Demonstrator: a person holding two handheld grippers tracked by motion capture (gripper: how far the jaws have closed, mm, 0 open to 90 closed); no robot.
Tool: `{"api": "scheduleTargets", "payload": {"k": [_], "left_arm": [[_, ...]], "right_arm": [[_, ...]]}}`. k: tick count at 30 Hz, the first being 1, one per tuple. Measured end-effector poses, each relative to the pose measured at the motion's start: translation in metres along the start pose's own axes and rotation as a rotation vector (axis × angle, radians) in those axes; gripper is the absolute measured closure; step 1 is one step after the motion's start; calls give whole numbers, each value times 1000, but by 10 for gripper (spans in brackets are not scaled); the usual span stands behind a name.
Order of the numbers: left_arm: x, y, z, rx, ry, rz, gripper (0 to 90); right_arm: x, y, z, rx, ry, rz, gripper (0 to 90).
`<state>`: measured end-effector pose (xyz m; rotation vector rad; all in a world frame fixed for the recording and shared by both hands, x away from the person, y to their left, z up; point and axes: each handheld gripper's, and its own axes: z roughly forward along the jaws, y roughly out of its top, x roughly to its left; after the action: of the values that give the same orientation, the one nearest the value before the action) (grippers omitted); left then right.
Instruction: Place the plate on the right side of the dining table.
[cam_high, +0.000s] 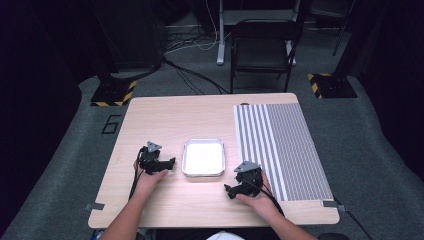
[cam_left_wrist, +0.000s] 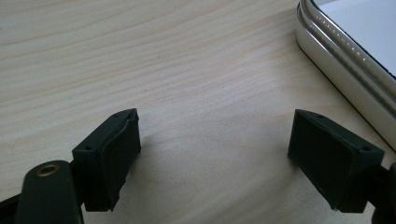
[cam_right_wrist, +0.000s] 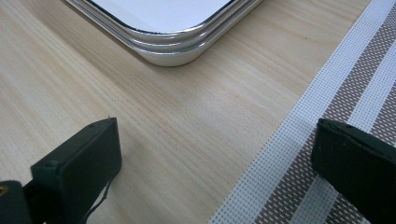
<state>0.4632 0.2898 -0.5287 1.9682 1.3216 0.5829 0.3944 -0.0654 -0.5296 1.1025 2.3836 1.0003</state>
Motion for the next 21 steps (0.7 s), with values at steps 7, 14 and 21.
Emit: {"api": "scheduleTargets", "payload": {"k": [7,14,21], "left_arm": [[-1,-1,0,-2,4,0,163],[-1,0,0,-2,3,0,161],[-1,0,0,1,-4,5,155]], "right_arm": [[1,1,1,-3,-8,2,2],[0,1,1,-1,-6,2,1],[1,1,1,-3,-11,12,5]]}}
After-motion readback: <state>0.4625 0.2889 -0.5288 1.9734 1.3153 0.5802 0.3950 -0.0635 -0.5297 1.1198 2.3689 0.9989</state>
